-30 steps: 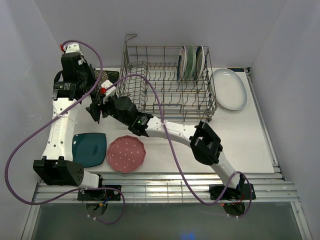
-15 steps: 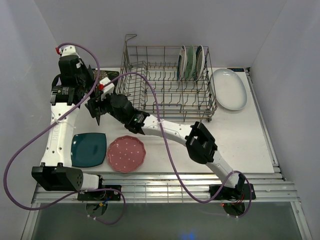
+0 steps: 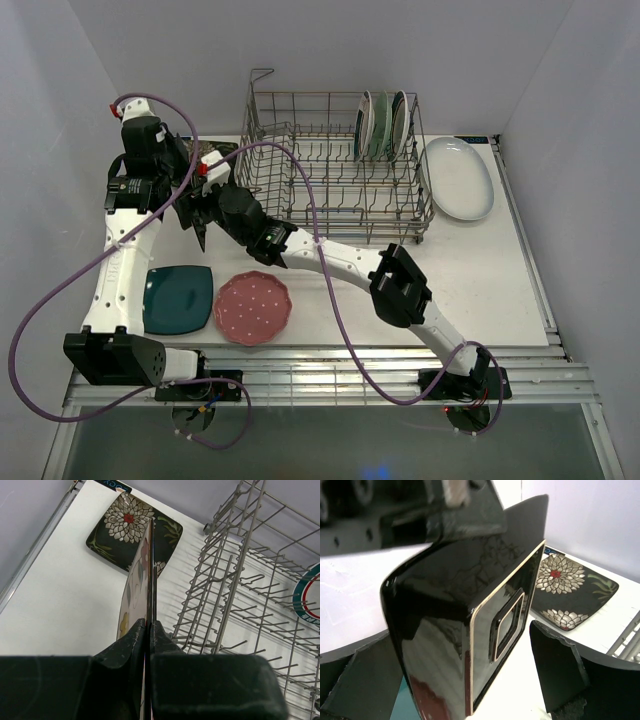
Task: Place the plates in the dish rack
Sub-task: Pick up the plate from the corner of the board.
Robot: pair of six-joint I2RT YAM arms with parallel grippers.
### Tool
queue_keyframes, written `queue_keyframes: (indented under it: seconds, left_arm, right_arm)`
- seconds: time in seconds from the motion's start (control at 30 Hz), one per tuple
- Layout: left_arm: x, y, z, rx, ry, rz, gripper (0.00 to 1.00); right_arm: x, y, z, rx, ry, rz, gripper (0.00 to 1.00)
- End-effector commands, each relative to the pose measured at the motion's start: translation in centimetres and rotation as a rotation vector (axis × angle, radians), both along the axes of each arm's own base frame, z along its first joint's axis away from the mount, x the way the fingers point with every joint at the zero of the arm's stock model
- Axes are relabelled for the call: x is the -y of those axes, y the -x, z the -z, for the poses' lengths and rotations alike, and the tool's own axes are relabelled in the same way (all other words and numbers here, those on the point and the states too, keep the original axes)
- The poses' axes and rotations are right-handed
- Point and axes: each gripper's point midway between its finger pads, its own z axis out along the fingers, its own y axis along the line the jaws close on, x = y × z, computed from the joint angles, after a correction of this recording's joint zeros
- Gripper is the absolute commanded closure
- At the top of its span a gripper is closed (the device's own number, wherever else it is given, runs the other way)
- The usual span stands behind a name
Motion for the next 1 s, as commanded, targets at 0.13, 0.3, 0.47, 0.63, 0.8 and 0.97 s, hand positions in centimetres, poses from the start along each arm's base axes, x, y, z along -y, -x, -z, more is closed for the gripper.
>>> queue_keyframes:
  seconds: [0.13, 0.3, 0.47, 0.63, 0.8, 0.97]
  left_arm:
    - [-0.4, 1.0, -8.6, 0.306, 0.048, -0.040, 1.00]
    - [-0.5, 1.3, -8.8, 0.336, 0.062, -0.051, 1.00]
    - [-1.0, 1.4, -9.4, 0.357, 0.058, -0.081, 1.00]
    - [-1.2, 1.2, -10.2, 0.386, 0.058, -0.093, 1.00]
    - [-1.3, 1.2, -10.2, 0.404, 0.068, -0.106, 1.00]
    - [-1.4, 1.8, -9.9, 0.424, 0.072, -0.110, 1.00]
  right_arm:
    - [-0.3, -0.9, -1.2, 0.009, -0.050, 0.056, 0.09]
    - [-0.3, -0.9, -0.6, 0.007, -0.042, 0.068, 0.13]
    - [-0.6, -0.5, 0.1, 0.000, -0.041, 0.062, 0.23]
    - [-0.9, -0.3, 0.4, 0.001, -0.026, 0.069, 0.35]
    - [-1.1, -0.5, 0.4, 0.004, -0.022, 0.080, 0.42]
    - [-0.5, -0.5, 0.4, 0.003, -0.032, 0.095, 0.55]
